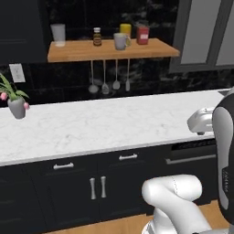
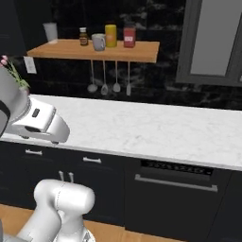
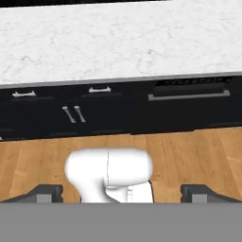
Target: Gather all objects into one cabinet and sort the glasses and bowls to opposite sides.
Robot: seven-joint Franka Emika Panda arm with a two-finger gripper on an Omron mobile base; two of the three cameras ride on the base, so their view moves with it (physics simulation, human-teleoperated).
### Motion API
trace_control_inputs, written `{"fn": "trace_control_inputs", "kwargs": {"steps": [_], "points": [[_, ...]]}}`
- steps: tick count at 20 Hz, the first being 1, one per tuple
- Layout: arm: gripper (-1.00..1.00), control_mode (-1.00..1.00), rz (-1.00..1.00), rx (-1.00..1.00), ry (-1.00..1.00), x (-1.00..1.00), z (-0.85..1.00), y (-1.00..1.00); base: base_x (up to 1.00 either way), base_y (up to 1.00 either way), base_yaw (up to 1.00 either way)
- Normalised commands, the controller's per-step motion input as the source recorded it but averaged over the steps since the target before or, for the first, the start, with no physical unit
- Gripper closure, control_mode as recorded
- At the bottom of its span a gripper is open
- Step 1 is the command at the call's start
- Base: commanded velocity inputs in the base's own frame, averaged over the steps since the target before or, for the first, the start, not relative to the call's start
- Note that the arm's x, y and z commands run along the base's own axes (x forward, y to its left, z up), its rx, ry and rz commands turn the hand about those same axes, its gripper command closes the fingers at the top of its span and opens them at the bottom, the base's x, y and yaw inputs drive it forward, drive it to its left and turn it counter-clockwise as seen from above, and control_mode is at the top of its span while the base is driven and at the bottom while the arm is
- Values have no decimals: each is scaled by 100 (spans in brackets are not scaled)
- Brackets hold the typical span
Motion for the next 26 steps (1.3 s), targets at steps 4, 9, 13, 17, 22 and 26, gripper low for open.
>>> {"fn": "trace_control_inputs", "kwargs": {"steps": [4, 9, 13, 17, 22, 26], "points": [[-100, 100, 0, 0, 0, 0, 0, 0, 56, 44, -15], [-100, 100, 0, 0, 0, 0, 0, 0, 50, 42, -15], [-100, 100, 0, 0, 0, 0, 0, 0, 50, 35, -13], [-100, 100, 0, 0, 0, 0, 0, 0, 29, 7, -2], [-100, 100, 0, 0, 0, 0, 0, 0, 43, 0, 7], [-100, 100, 0, 0, 0, 0, 0, 0, 51, -4, 14]]}}
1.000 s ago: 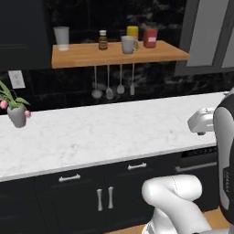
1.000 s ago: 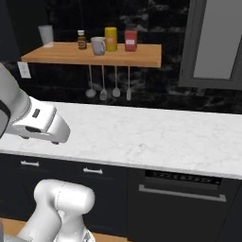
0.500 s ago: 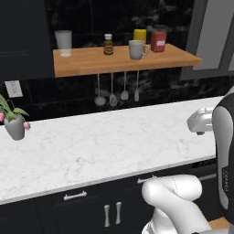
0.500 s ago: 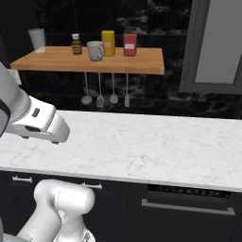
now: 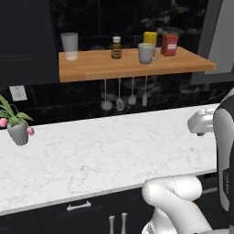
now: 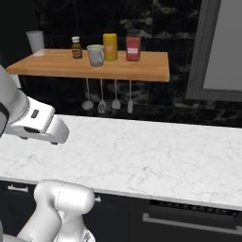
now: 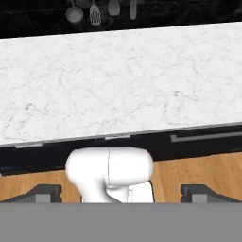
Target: Gather all objects into one cabinet and sort the glasses and bowls to opposite sides.
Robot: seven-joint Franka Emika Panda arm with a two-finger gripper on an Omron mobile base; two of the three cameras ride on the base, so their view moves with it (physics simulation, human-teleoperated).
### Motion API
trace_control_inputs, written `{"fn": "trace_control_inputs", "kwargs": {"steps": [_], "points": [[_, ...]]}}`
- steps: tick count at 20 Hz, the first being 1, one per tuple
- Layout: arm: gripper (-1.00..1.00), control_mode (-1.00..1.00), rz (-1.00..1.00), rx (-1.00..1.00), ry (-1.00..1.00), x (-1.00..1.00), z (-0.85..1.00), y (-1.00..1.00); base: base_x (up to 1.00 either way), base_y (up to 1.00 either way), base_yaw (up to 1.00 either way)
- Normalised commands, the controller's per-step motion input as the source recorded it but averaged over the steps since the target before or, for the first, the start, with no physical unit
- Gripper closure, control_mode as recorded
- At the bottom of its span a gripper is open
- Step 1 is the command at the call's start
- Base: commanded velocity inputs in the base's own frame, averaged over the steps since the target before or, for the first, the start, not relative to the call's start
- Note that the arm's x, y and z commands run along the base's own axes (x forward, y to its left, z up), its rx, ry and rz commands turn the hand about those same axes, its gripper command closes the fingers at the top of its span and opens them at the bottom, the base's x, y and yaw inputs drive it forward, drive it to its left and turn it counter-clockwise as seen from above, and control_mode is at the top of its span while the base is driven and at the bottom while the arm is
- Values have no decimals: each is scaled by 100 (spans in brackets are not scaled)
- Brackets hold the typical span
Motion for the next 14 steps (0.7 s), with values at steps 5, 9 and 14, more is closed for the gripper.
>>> {"fn": "trace_control_inputs", "kwargs": {"steps": [5, 9, 14], "points": [[-100, 100, 0, 0, 0, 0, 0, 0, 36, 0, 5], [-100, -100, 0, 0, -9, 0, 0, -3, 2, -2, 0], [-100, -100, 6, 5, -33, 0, 11, -14, 0, 0, 0]]}}
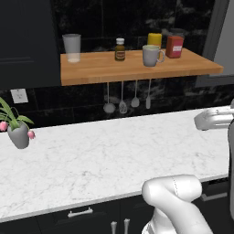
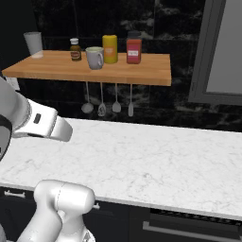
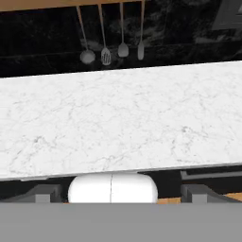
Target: Gather all objects into one cabinet and sort the glasses and bowls to opposite sides.
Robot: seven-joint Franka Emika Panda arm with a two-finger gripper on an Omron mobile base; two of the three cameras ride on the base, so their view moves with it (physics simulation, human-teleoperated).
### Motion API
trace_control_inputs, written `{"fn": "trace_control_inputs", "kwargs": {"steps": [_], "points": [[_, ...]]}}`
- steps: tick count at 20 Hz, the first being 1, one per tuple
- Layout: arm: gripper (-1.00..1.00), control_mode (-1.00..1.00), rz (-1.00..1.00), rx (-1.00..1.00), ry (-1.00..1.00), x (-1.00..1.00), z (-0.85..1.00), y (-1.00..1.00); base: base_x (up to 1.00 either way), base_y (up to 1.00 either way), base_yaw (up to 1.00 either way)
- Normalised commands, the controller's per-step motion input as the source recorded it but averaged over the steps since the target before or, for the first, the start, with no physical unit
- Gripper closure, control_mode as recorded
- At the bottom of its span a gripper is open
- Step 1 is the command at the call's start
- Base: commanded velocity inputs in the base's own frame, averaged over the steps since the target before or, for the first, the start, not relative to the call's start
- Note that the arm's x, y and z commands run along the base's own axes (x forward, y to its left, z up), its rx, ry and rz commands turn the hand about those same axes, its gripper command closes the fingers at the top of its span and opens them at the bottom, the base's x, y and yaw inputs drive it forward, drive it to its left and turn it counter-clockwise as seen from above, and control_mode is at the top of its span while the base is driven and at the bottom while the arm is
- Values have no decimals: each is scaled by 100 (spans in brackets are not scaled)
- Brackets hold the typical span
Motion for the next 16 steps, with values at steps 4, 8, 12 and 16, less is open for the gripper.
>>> {"fn": "trace_control_inputs", "kwargs": {"steps": [4, 8, 12, 16], "points": [[-100, -100, 12, 11, -32, 20, 25, -24, 0, 0, 0], [-100, -100, 3, 6, -23, 44, 22, -3, 0, 0, 0], [-100, -100, 0, 1, -11, 45, 9, 0, 0, 0, 0], [-100, -100, 0, 0, -1, 49, 0, 5, 0, 0, 0]]}}
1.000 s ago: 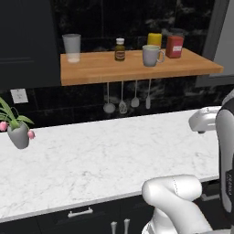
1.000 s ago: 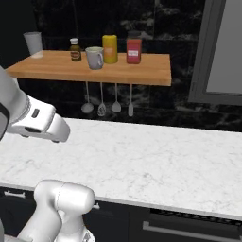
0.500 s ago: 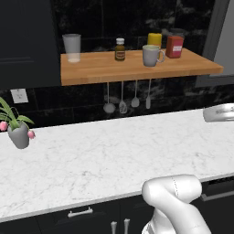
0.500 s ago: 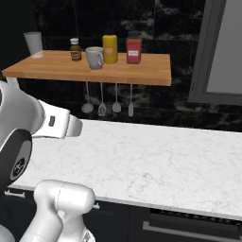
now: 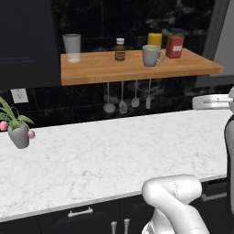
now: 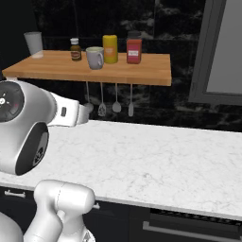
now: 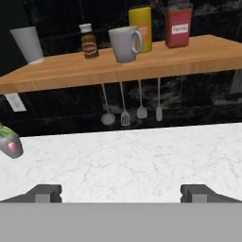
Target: Gather all objects into one cabinet and sort the glasses and bowls to opposite sides.
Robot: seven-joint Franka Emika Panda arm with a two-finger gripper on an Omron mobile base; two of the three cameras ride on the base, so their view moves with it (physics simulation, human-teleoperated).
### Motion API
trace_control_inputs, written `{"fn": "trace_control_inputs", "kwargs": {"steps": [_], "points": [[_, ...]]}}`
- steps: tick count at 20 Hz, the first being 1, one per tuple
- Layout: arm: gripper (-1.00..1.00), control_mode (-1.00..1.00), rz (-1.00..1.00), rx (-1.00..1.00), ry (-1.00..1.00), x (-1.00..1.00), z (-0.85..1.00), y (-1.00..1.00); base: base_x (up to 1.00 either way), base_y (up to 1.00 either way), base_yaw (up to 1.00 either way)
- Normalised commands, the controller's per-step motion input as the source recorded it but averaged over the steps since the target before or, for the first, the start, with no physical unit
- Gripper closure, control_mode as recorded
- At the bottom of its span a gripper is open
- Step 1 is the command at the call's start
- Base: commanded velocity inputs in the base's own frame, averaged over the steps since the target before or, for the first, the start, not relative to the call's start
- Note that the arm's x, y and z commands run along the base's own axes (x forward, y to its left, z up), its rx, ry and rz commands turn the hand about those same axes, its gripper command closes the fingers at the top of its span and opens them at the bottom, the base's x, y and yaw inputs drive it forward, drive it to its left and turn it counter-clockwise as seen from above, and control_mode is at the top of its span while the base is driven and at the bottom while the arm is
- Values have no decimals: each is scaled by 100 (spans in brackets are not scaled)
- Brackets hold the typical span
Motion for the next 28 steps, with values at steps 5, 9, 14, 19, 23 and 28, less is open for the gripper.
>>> {"fn": "trace_control_inputs", "kwargs": {"steps": [5, 9, 14, 19, 23, 28], "points": [[-100, -100, 1, 0, 0, 48, 0, 1, 0, 0, 0], [-100, -100, 1, 0, -6, 31, 2, 0, 0, 0, 0], [-100, -100, 0, -3, -27, -14, 24, 2, 0, 0, 0], [-100, -100, 0, -1, -21, -4, 39, 0, 0, 0, 0], [-100, -100, 0, 0, -2, 0, 60, -3, 0, 0, 0], [-100, -100, 0, 0, 0, 7, 40, -1, 0, 0, 0]]}}
